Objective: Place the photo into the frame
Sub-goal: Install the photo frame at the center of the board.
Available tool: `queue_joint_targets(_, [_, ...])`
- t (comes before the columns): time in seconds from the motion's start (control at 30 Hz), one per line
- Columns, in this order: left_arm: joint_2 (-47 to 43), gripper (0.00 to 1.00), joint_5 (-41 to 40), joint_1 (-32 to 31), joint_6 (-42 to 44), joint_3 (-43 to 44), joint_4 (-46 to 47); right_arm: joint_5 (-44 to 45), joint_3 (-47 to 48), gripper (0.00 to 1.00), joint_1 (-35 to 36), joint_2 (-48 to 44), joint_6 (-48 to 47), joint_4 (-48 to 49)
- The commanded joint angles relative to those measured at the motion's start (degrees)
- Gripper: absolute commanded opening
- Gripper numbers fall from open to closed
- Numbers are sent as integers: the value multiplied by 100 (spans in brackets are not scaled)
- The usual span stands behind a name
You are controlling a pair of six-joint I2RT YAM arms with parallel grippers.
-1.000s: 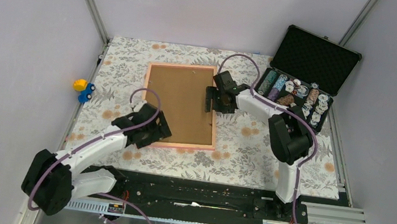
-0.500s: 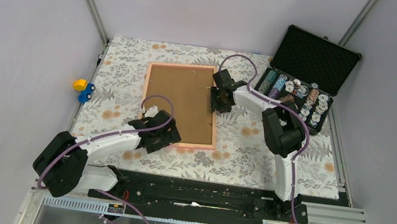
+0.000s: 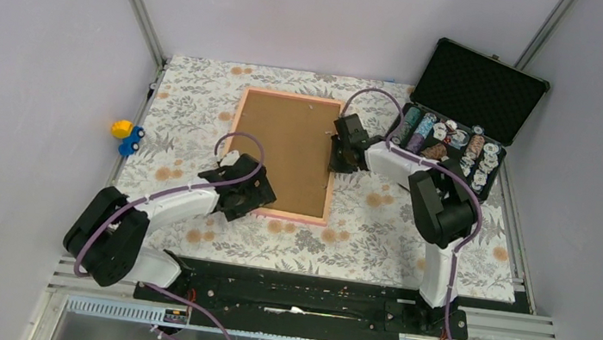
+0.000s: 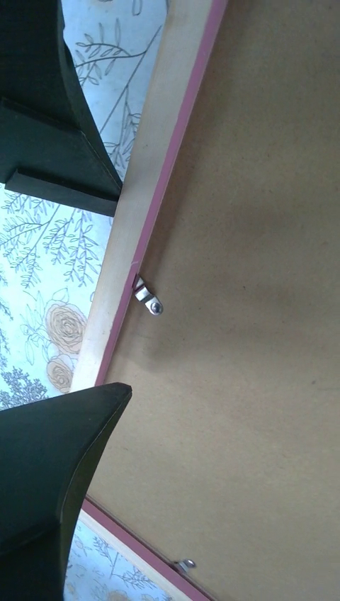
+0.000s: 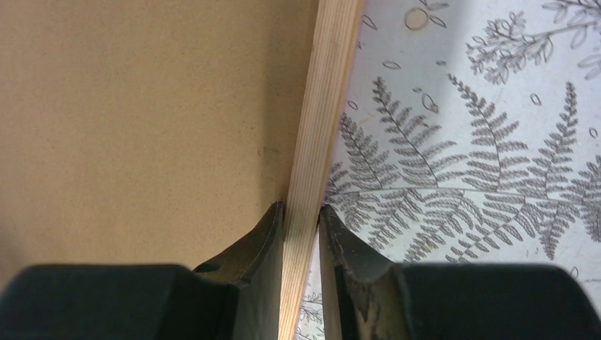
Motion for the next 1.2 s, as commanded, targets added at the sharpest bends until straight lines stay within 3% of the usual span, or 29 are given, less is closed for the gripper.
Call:
queue_joint_targets(0.0, [310, 96, -191, 242, 335, -53, 582, -644, -780, 13, 72, -315, 14, -371])
queue_joint_targets(0.27, [100, 92, -506, 313, 295, -173, 624, -1359, -1861, 13, 141, -890, 418, 260])
queue_joint_targets(0.6, [-673, 88, -676, 361, 145, -825, 991, -1531, -2167, 14, 534, -1244, 791, 316])
queue_joint_targets(0.67, [-750, 87, -686, 405, 138, -888, 1006, -1482, -2189, 22, 538, -1432, 877, 237])
queue_joint_targets(0.8, [-840, 87, -613, 474, 137, -1016, 1127, -514, -1968, 69, 538, -1815, 851, -303])
queue_joint_targets(0.9, [-943, 87, -596, 497, 116, -1128, 1217, 244, -1516, 86, 449, -1844, 721, -560])
queue_joint_targets(1.17, [-1259, 86, -621, 553, -38, -1454, 1403, 548, 11, 86, -335, -803, 1082, -988])
